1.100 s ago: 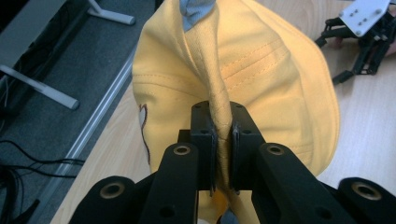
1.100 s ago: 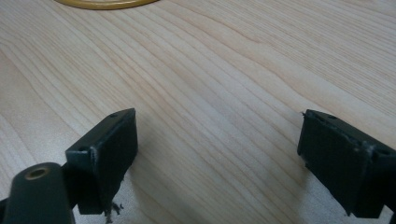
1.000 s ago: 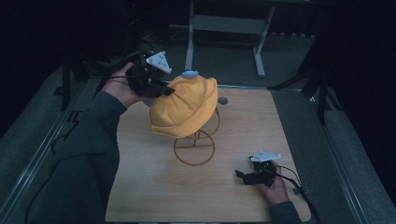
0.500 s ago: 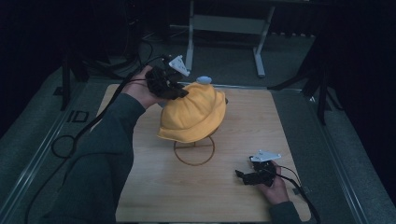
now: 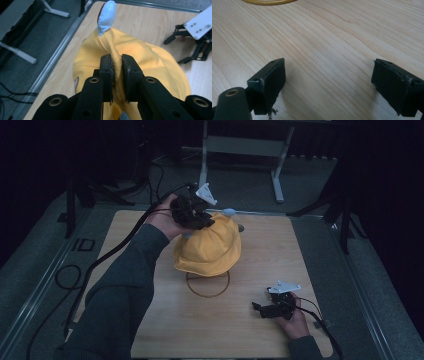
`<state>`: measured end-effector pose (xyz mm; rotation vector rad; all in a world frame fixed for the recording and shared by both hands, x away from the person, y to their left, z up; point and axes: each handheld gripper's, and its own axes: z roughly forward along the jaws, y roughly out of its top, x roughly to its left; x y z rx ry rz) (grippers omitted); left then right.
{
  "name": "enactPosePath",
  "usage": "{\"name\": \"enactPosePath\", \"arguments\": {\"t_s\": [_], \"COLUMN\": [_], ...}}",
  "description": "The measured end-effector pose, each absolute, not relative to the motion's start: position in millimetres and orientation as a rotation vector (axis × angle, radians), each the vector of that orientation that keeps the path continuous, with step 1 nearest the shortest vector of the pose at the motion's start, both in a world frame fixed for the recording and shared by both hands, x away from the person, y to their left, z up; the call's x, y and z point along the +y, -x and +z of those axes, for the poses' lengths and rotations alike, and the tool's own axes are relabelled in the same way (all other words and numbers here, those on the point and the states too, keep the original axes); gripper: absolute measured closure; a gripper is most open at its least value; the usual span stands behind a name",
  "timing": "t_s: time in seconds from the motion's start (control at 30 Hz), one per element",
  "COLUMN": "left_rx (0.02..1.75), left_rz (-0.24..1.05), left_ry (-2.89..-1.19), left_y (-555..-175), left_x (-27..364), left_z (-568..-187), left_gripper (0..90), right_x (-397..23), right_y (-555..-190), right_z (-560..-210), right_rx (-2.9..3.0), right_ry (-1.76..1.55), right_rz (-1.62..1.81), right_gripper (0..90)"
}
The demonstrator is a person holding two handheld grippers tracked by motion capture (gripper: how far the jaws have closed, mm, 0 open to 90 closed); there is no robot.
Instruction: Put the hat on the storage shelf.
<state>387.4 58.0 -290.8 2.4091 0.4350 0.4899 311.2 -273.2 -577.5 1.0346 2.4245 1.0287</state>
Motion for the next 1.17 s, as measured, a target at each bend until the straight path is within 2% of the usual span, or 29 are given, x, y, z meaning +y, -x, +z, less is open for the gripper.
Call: {"name": "enactPosePath", "arguments": {"t_s": [0.3,0.33,0.37,0.47,0.73,1.17], "left_rx": [0.413,0.417,0.423,0.453,0.53,0.581], "left_rz": [0.451,0.465,0.47,0.486,0.509,0.477], "left_ry": [-2.448,-2.445,-2.44,-2.407,-2.321,-2.188], "left_y": [-385,-384,-384,-385,-385,-375], "left_x": [57,56,56,60,74,110], "left_z": [-296,-296,-296,-292,-282,-270], "left_gripper": [76.0,68.2,68.2,55.1,43.2,43.0], "right_x": [-273,-273,-273,-273,-273,-273], "right_y": [-311,-311,-311,-311,-311,-311], "right_z": [-578,-578,-578,-578,-578,-577], "right_rx": [2.424,2.425,2.425,2.425,2.424,2.424], "right_ry": [-1.034,-1.035,-1.035,-1.035,-1.035,-1.037], "right_rz": [1.029,1.029,1.029,1.029,1.03,1.029], "right_gripper": [11.9,11.9,11.9,11.9,11.9,11.9]}}
